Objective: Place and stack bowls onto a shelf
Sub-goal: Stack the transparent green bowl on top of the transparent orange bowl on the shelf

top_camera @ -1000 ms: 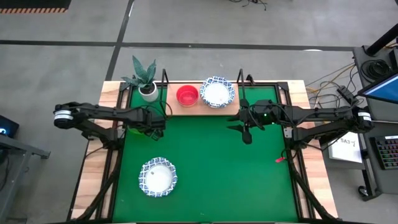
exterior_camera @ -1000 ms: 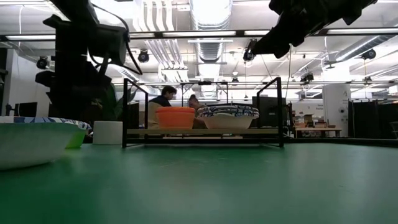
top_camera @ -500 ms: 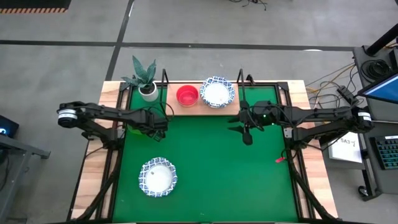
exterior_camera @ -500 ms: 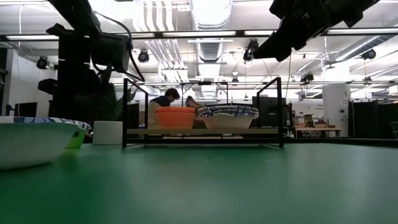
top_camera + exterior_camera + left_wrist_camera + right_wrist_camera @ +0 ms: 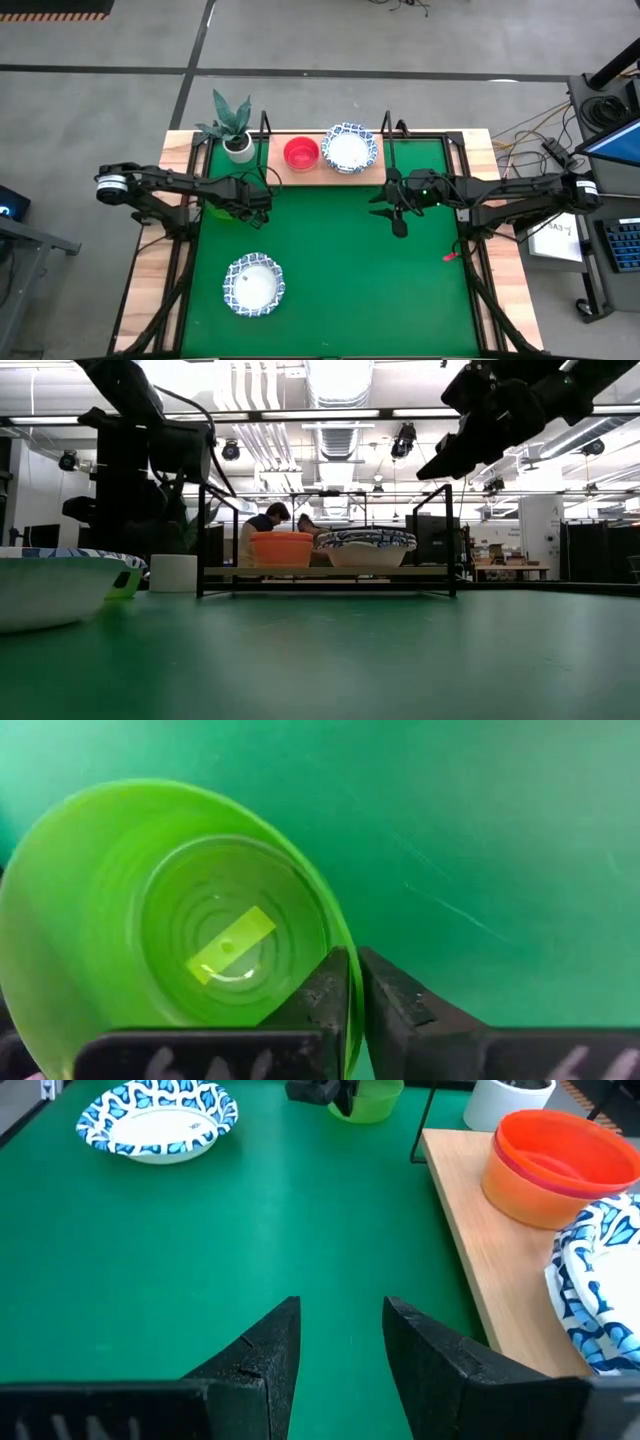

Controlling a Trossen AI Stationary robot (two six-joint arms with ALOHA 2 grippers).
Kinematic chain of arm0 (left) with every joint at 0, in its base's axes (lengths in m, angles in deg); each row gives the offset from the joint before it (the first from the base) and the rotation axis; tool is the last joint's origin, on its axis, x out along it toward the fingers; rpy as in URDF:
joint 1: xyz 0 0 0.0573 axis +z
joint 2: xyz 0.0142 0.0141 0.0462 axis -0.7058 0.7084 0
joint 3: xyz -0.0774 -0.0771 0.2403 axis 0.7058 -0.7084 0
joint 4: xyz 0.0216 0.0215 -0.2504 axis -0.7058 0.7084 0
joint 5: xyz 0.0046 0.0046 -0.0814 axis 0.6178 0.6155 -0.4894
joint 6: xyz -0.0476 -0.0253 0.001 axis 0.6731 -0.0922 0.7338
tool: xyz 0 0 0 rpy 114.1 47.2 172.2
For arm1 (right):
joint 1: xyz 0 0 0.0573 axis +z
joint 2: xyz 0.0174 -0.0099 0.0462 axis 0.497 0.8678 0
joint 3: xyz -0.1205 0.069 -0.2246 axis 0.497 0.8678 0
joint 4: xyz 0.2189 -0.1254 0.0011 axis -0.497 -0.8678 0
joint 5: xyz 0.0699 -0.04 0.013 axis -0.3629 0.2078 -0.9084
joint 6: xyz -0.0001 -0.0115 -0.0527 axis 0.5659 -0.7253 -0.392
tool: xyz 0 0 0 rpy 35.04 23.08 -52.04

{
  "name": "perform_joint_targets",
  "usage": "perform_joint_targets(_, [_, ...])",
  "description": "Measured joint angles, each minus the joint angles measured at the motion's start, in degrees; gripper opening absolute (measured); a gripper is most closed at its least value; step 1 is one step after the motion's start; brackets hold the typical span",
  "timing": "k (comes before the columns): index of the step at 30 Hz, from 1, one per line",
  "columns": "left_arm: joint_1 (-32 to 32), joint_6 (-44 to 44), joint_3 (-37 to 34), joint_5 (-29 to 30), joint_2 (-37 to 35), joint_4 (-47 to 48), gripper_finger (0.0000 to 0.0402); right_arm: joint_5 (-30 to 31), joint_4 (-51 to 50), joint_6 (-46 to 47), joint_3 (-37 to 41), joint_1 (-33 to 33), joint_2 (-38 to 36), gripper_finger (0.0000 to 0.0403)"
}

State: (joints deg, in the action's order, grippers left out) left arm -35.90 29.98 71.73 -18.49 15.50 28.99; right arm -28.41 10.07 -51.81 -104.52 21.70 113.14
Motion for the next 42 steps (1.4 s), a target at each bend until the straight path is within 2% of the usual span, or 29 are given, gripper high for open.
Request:
perform_joint_targets(11, [-2.82, -0.08, 3.52, -2.74, -0.29, 0.61, 0.0, -1.18, 0.67, -1.46, 2.0, -0.02, -5.45, 0.0132])
perform_joint_targets(22, [-12.29, -2.07, 13.9, -6.4, -0.31, 8.69, 0.0, -1.6, 0.61, -2.37, 2.46, -0.02, -11.8, 0.0132])
perform_joint_targets(28, [-19.12, -9.95, 22.23, -7.21, -0.31, 8.11, 0.0, -2.37, 0.61, -3.58, 2.46, -0.02, -15.05, 0.0132])
perform_joint_targets(33, [-21.09, -16.92, 28.98, -0.89, -0.33, 4.28, 0.0, -3.06, 0.59, -4.44, 2.46, -0.02, -18.05, 0.0132])
perform_joint_targets(36, [-20.99, -26.39, 31.36, 1.74, -0.36, -1.8, 0.0, -3.71, -0.22, -5.01, 2.46, -0.02, -19.61, 0.0132])
perform_joint_targets(42, [-16.97, -47.37, 33.89, 1.87, 0.72, -14.62, 0.0, -4.61, -2.36, -4.92, 2.46, -0.01, -21.53, 0.0132])
